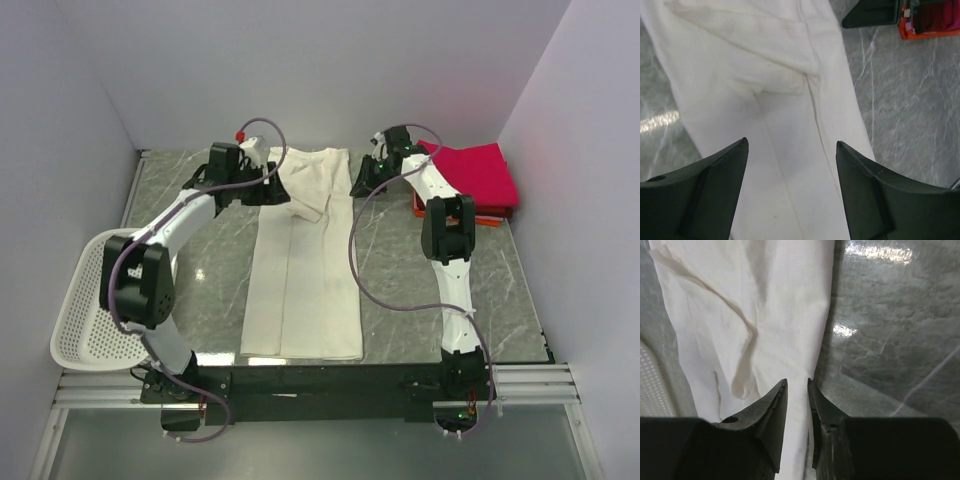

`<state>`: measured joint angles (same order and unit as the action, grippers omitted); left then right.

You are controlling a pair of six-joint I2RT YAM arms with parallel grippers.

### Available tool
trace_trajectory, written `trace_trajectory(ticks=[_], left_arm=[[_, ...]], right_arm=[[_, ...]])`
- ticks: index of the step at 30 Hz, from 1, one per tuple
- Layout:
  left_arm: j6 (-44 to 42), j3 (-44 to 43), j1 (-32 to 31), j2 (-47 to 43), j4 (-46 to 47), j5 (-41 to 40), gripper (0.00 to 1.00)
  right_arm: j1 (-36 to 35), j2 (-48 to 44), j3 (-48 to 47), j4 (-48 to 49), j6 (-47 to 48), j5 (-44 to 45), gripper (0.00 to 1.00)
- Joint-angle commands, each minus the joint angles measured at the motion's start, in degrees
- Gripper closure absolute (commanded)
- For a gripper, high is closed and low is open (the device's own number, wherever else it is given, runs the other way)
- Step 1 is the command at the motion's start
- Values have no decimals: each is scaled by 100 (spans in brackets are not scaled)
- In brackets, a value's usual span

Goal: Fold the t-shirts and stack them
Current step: Fold the tshirt

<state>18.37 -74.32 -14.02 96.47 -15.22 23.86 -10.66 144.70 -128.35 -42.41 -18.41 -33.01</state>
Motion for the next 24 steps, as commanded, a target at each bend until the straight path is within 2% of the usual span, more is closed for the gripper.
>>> trace_trajectory(ticks=[1, 5, 6, 7, 8, 9, 10, 13, 16, 24], left_arm=[[176, -661, -39, 486, -60, -337, 24], [27, -1496, -48, 1198, -156, -224, 28], [9, -1645, -74, 1495, -261, -189, 29], [0, -1795, -74, 1646, -323, -223, 31], [17, -2022, -83, 1760, -384, -267, 34], [26, -2068, -75, 1875, -411, -337, 36], [70, -2008, -74, 1867, -368, -555, 39], [175, -1474, -31, 1464, -27, -978, 40], [71, -894, -22, 770, 107, -1294, 38], [-483, 461, 5, -1401, 98, -2350, 25]], right_arm=[[-15, 23, -252, -267, 443, -319, 70], [2, -502, 143, -110, 864, 407, 68], [-7, -679, 483, 187, 988, 828, 68], [2, -846, 635, 346, 1111, 893, 67], [2, -1047, 688, 400, 1503, 815, 64], [2, -1084, 585, 296, 1742, 127, 64], [-15, -1076, 488, 217, 1797, -159, 63], [-155, -778, -74, -74, 1754, -671, 63], [-235, -540, -164, 250, 1070, -803, 62], [-560, -144, -207, 1076, -373, -443, 61]])
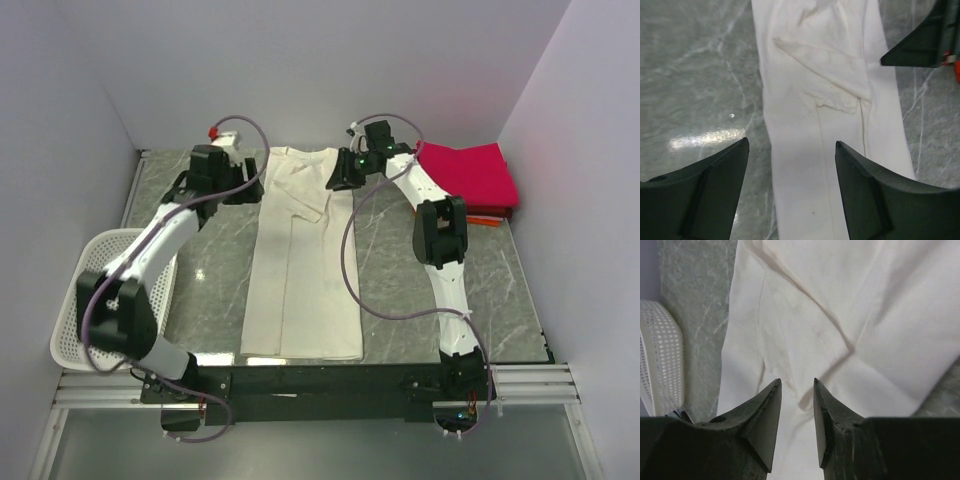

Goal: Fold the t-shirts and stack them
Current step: Fold the tshirt

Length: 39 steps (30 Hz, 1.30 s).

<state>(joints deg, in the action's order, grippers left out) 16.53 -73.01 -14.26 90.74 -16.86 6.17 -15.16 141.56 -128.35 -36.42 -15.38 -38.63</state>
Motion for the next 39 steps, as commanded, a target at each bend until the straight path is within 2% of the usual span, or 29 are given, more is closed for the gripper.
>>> trace_trajectory(ticks=[1, 5, 11, 39], left_arm=[[-352, 636, 37, -1004, 297, -591, 25], [-440, 1218, 46, -1838, 307, -828, 23], [-502, 1869, 55, -2490, 333, -969, 23], [-511, 2195, 90, -2799, 482, -1145, 23]], right_arm=[[-128, 188, -207, 522, -756, 206, 60], [-181, 267, -208, 619, -967, 777, 61], [-198, 329, -207, 645, -1020, 963, 61], [-348, 478, -67, 540, -1310, 1016, 62]])
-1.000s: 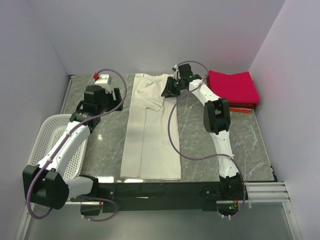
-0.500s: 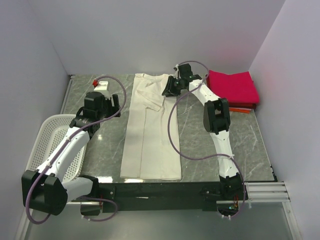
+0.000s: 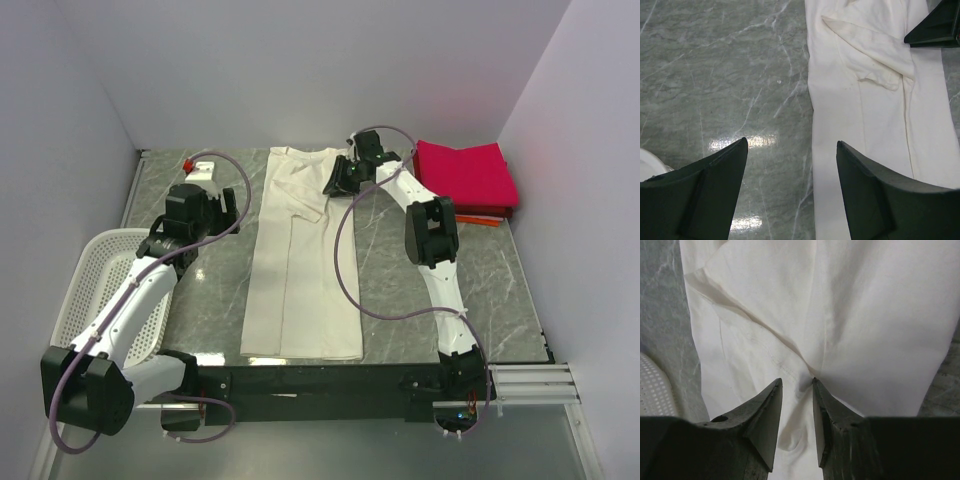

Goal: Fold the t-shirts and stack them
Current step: Fold the tshirt

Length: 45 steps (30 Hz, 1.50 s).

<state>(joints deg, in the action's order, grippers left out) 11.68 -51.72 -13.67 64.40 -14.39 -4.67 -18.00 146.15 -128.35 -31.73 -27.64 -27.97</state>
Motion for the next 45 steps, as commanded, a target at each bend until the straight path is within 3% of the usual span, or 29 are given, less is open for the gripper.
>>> trace_trajectory(ticks=[1, 7, 14, 19, 27, 34, 39, 41, 45], left_arm=[[-26, 66, 31, -173, 235, -61, 23], [-26, 66, 31, -191, 235, -61, 23], [-26, 75, 31, -209, 244, -61, 23], [-26, 75, 31, -217, 244, -78, 23], [-34, 136, 40, -366, 323, -175, 23], [-70, 259, 49, -560, 446, -236, 23], [-87, 277, 57, -613, 437, -245, 23], [-87, 286, 49, -622, 446, -219, 23], [-87, 294, 58, -622, 464, -158, 23]], right_arm=[[-72, 19, -76, 70, -93, -60, 62], [-116, 46, -128, 53, -136, -60, 69], [-116, 10, -172, 52, -84, 10, 92], [-107, -69, -181, 87, 4, 46, 100], [-318, -525, 20, 307, 320, -77, 100], [-1143, -807, 285, 151, 943, -183, 100], [-1829, -1158, 758, -79, 1875, 194, 100], [-1865, -1333, 891, -123, 1981, 283, 98], [-1393, -1449, 839, -44, 1710, 144, 82]])
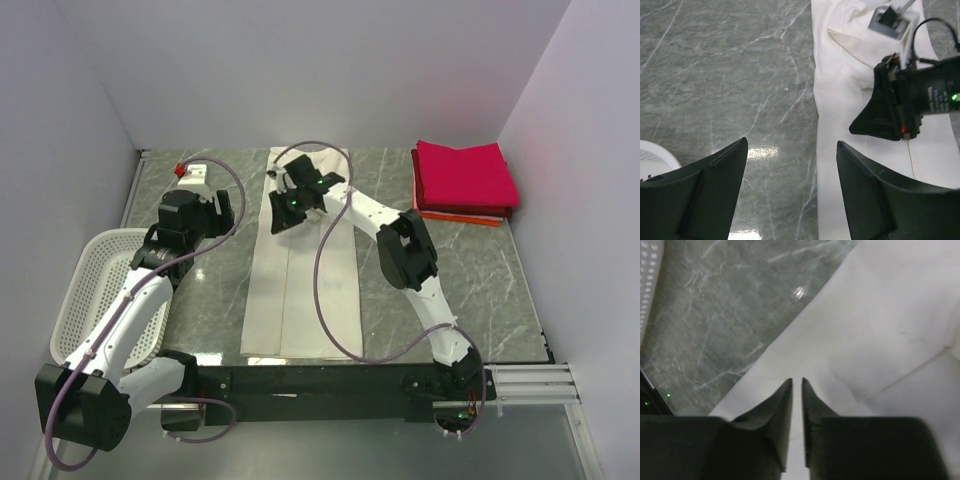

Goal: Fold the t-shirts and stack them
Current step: Fold the tshirt

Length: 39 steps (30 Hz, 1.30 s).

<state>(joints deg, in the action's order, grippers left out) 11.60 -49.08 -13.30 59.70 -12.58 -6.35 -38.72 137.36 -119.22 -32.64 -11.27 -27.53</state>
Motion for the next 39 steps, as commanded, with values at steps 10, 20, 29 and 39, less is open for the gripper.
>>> trace_trajectory(ticks=[10, 20, 29, 39], left_arm=[[-52, 39, 20, -90, 291, 125, 23], [-43, 21, 20, -29, 309, 143, 23], [-43, 39, 29, -29, 309, 143, 23], [-52, 39, 29, -55, 309, 143, 23]], right_arm=[[1665, -87, -400, 170, -841, -445, 66], [2035, 440, -576, 206, -1422, -666, 65], [2009, 511, -498, 223, -1545, -473, 65], [2017, 186, -146, 267, -1545, -200, 64]])
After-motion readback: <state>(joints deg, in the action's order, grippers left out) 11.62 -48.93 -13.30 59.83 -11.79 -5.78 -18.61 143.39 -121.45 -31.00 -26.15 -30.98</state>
